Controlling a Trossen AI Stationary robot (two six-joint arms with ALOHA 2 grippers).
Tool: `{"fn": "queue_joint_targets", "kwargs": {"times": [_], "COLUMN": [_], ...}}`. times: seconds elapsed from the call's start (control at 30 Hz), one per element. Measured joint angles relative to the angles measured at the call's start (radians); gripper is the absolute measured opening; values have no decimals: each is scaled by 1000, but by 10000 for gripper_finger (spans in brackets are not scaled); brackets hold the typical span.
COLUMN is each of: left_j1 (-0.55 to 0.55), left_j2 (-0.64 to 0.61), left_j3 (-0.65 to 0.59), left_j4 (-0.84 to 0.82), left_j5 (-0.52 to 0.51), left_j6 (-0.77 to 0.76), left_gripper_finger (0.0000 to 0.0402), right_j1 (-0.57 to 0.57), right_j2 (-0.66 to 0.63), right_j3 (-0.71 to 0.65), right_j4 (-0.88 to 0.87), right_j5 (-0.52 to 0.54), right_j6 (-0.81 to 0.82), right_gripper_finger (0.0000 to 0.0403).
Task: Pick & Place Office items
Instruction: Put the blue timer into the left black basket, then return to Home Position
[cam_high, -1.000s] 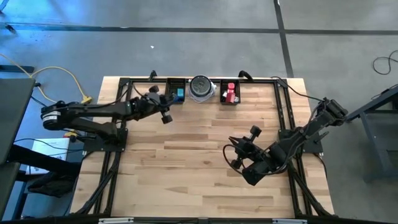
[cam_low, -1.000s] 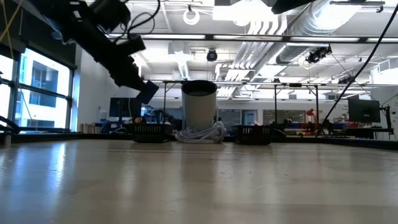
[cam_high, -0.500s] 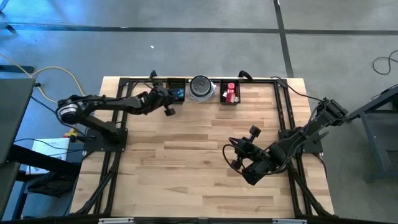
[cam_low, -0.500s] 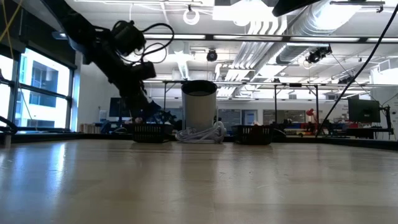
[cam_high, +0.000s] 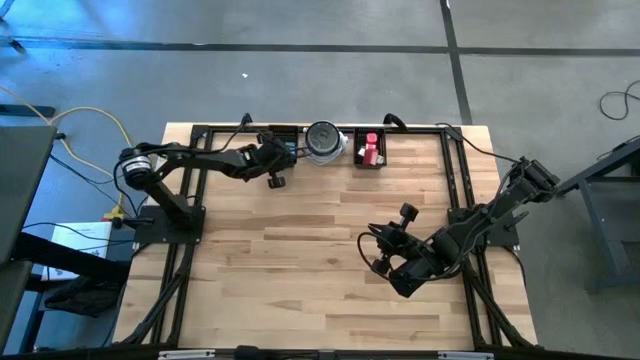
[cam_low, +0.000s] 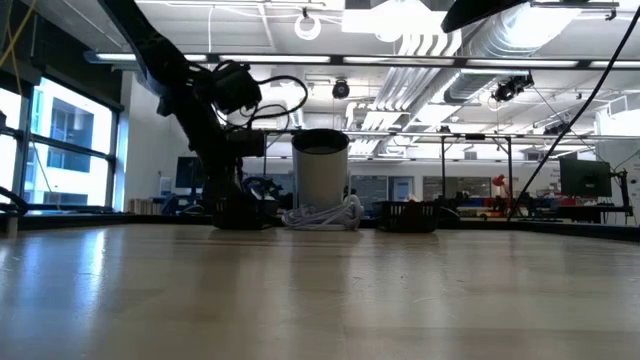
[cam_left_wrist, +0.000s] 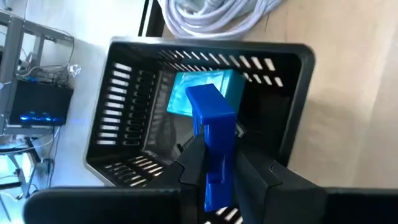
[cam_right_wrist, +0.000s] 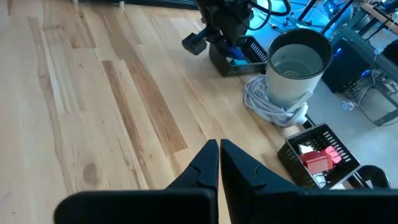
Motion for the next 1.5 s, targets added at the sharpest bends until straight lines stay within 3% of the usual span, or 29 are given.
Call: {"fn": "queue_joint_targets", "kwargs": {"times": [0.4, 0.63, 0.9, 1.23, 1.37, 1.5], "left_j1": [0, 0, 0, 0, -1, -8], "left_j2": [6, 7, 6, -101, -225, -389], "left_j3": [1, 1, 1, 1, 1, 1], "left_j4": [3, 8, 44, 119, 104, 58], "left_j5": [-4, -4, -111, -112, -66, 133], "left_j6": [-3, -38, -62, -120, -183, -279], "left_gripper_finger": [57, 113, 188, 205, 205, 205], "right_j1": [0, 0, 0, 9, 29, 55], "right_j2": [0, 0, 0, 0, 0, 0], "right_j3": [-23, -88, -94, -94, -94, -94], "right_j4": [-29, -21, -17, -27, -79, -172], "right_j5": [-1, 0, 10, 20, 90, 152], "right_j6": [74, 142, 153, 153, 185, 281], "right_gripper_finger": [3, 3, 3, 3, 3, 3]}}
